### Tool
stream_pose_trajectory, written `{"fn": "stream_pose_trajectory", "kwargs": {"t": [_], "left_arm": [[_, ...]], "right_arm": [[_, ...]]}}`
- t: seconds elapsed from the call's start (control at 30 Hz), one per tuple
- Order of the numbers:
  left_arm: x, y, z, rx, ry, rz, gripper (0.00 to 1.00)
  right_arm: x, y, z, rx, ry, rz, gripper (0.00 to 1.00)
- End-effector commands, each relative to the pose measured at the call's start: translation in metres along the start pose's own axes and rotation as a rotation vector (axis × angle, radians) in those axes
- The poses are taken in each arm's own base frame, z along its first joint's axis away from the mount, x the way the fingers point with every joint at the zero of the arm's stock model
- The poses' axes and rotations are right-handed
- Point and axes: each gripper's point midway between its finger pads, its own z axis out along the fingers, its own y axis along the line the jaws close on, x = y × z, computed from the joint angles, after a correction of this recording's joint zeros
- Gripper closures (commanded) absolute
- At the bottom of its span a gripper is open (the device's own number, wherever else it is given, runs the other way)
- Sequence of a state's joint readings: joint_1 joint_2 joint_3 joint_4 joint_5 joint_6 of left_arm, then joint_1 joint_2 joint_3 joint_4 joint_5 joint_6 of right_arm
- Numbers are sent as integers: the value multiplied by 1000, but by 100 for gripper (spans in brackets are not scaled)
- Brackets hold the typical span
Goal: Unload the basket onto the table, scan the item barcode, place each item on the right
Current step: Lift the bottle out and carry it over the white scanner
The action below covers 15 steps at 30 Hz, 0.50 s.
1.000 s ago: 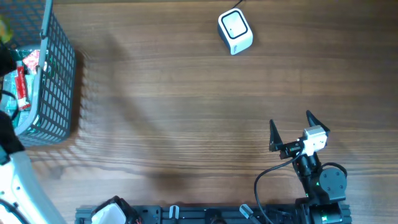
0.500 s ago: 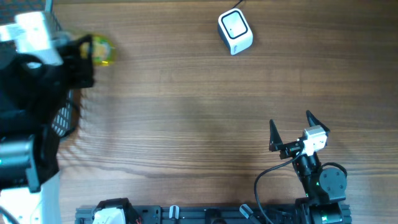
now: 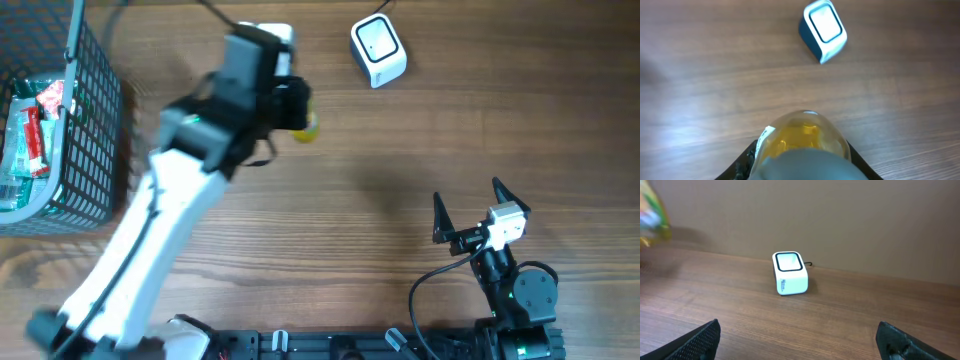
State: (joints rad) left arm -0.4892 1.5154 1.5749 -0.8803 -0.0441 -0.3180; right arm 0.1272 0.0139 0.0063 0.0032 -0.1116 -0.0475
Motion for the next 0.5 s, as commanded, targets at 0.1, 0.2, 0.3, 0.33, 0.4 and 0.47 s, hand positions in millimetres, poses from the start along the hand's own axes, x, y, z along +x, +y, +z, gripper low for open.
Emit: {"fn": "stream_pose_trajectory", "kwargs": {"t": [0.1, 0.2, 0.3, 0.33, 0.4, 0.47], "left_arm": [[24, -71, 63, 25, 21, -34, 67], [36, -87, 81, -31, -11, -76, 66], [51, -109, 98, -53, -33, -92, 66], [57, -118, 103, -49, -36, -76, 65], [70, -135, 114, -58, -56, -41, 65], [77, -143, 120, -73, -75, -19, 65]], "right_arm": [[0, -1, 0, 2, 0, -5, 0], [0, -1, 0, 2, 0, -5, 1], [0, -1, 0, 2, 0, -5, 0], [0, -1, 0, 2, 0, -4, 0], [0, -1, 0, 2, 0, -4, 0], [0, -1, 0, 2, 0, -5, 0]]}}
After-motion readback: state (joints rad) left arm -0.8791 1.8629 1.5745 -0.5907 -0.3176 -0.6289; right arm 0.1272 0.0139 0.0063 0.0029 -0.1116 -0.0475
